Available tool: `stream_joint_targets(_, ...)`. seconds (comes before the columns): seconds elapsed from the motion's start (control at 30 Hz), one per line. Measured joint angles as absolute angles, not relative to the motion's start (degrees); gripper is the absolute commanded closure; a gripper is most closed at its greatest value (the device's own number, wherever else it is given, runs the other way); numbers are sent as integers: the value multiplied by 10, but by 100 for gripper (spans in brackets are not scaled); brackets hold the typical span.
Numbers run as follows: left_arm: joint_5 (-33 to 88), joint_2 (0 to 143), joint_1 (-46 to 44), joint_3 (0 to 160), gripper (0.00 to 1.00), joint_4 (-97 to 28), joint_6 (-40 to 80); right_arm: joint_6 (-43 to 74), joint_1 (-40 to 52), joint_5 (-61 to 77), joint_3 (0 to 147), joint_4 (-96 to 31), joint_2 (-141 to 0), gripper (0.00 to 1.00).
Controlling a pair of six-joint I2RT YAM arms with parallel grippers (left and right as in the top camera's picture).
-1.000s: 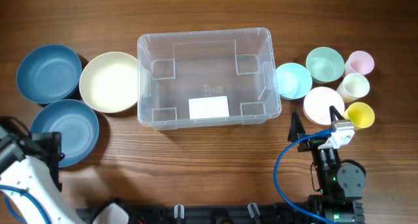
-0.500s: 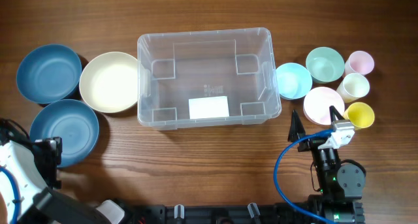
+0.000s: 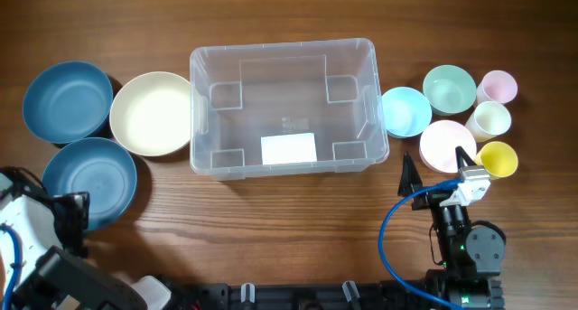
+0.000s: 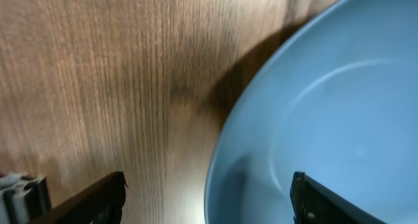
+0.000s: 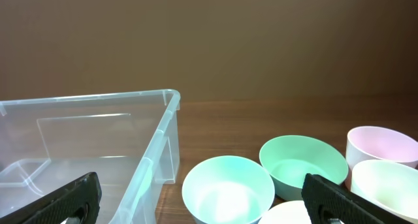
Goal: Pack container
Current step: 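Move the left gripper to the lower blue bowl and grasp its rim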
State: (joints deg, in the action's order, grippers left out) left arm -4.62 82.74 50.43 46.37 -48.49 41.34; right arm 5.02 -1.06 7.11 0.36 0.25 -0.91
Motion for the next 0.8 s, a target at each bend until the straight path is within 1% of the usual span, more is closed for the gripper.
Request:
stream_joint_targets(0.23,-46,827,504,439,21,-439,412,50,-11,71,4,3,-9,0)
stream_joint_targets(0.3,-46,827,504,433,25,-428,412,50,-11,71,4,3,-9,0)
stream_joint_targets(0.4,-46,827,504,427,38,-420,412,50,-11,71,4,3,-9,0)
stream_joint_targets(0.47,-46,827,504,426,43,-417,408,50,-11,71,4,3,-9,0)
stream_joint_targets(0.6,-46,827,504,426,44,-415,409,50,-11,71,4,3,-9,0)
stream_joint_targets(0.63,-46,827,504,426,45,-415,410,50,-11,71,4,2,-9,0)
stream_joint_targets(0.7,-46,827,504,426,51,-415,410,50,-11,71,4,3,-9,0)
stream_joint_targets(0.8,-46,827,504,419,49,-402,410,50,-11,71,4,2,-9,0)
